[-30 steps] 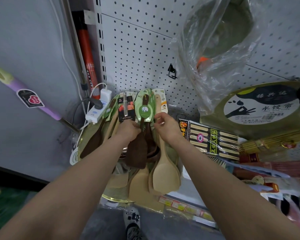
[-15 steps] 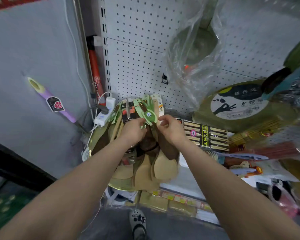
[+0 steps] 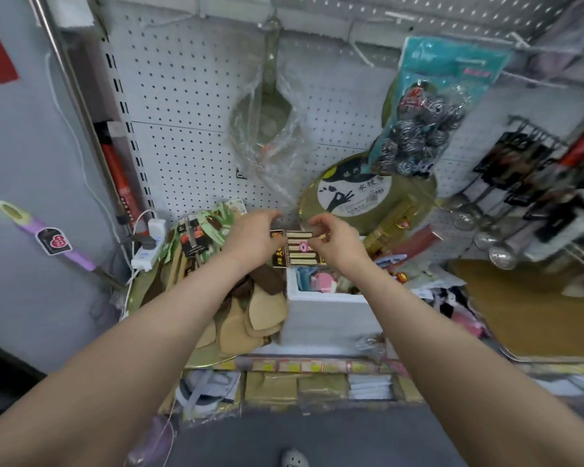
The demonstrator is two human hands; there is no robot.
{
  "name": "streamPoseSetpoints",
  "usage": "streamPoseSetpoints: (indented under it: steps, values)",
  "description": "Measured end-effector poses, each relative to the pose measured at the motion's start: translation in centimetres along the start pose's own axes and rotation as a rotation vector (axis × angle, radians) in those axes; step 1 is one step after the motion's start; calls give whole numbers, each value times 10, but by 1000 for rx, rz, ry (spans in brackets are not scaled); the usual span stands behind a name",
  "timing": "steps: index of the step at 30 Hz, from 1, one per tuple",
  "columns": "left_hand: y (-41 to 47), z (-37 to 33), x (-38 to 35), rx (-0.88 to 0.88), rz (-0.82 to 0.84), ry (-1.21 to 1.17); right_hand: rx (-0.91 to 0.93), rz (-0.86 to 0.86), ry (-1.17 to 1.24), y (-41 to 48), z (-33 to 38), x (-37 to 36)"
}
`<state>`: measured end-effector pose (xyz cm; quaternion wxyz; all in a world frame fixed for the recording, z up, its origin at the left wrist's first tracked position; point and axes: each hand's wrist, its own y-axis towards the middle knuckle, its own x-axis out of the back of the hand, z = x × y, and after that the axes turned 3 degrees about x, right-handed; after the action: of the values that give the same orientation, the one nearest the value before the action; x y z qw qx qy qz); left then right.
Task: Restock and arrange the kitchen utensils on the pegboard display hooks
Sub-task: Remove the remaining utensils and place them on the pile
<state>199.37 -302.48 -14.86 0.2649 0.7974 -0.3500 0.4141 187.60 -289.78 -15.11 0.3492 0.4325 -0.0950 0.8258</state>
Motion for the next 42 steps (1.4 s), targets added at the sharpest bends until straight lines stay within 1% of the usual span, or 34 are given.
streamPoseSetpoints:
  steps: [5,10,13,22,25,30,36,42]
  values:
    - [0,-62,-12,-123,-3,-25,-23,-94,-24,-31,-30,57]
    - [1,-143,-42,-261,63,-62,-76,-174,-90,-68,-77,125]
    - [2,-204,-67,-364,106,-81,-128,-231,-132,-97,-116,174]
    - [-28,-430,-172,-675,224,-180,-324,-433,-240,-208,-261,334]
    - [-41,-502,-208,-754,245,-192,-384,-490,-253,-245,-306,385]
    - [-67,-620,-265,-854,286,-264,-492,-534,-279,-309,-374,467]
    - [-88,-736,-334,-955,380,-293,-598,-636,-300,-364,-451,537]
    - [-86,-825,-398,-1046,462,-339,-690,-713,-320,-389,-530,590]
